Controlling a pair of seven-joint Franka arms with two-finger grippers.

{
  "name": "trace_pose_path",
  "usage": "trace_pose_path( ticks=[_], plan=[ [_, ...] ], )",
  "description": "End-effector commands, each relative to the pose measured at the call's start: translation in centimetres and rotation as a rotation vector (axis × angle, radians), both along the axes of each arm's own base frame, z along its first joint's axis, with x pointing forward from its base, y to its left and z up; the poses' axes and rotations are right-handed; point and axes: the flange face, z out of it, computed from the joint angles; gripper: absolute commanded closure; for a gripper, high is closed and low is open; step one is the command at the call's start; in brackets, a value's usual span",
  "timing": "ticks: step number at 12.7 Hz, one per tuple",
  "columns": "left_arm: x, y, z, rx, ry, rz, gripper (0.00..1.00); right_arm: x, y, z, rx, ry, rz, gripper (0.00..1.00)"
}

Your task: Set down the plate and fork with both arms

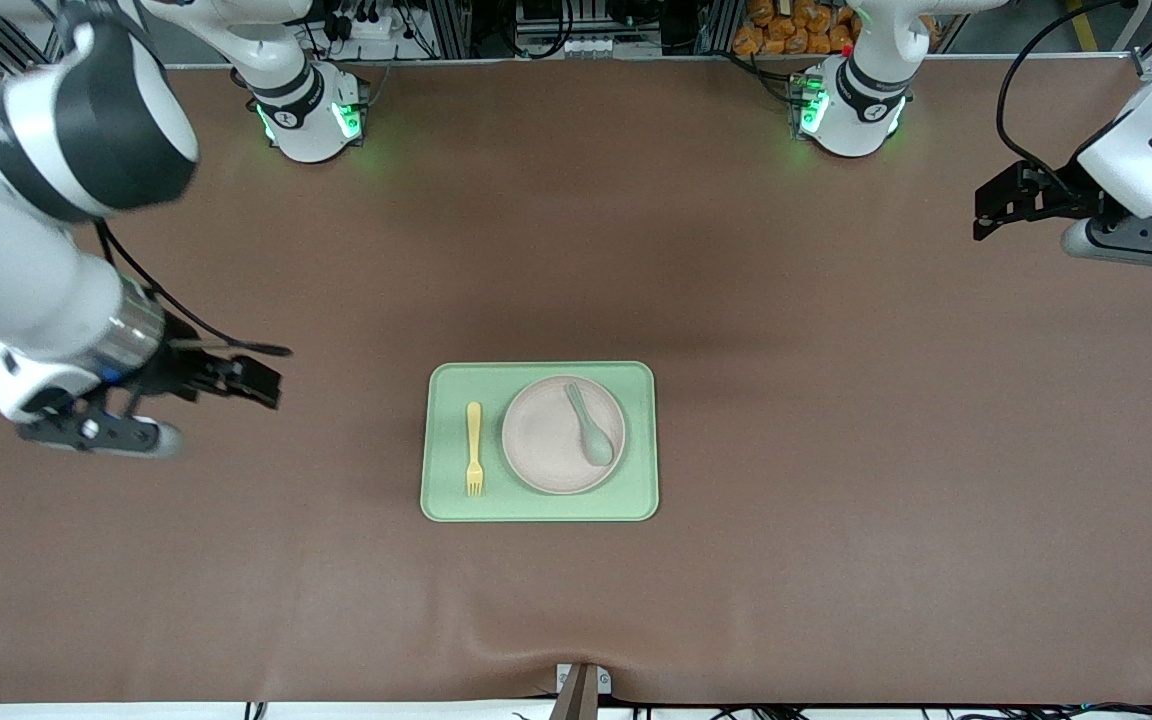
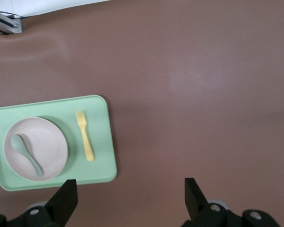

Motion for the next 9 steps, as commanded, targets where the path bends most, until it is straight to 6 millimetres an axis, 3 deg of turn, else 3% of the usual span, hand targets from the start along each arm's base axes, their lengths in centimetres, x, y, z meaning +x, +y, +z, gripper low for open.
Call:
trace_pose_path(
  ticks=[1, 6, 7, 9],
  plan=[
    [-0.6, -0.1, 0.5, -0.005, 0.001, 0.016, 0.00, -4.3, -3.8, 1.8, -0.082, -0.008, 0.040, 0.00],
    [-0.4, 0.6, 0.3, -0.010, 0.006, 0.028, 0.00, -10.0, -7.4, 1.2, 0.000, -0.050, 0.032, 0.00],
    [-0.4, 1.0, 0.2, -0.011, 0.007, 0.034, 0.00, -10.3, -8.3, 1.4, -0.002, -0.052, 0.020, 0.00],
    [-0.4, 1.0, 0.3, -0.011, 0.006, 0.037, 0.00, -9.3, -13.2, 1.2, 0.004, -0.044, 0.022, 0.00]
  ],
)
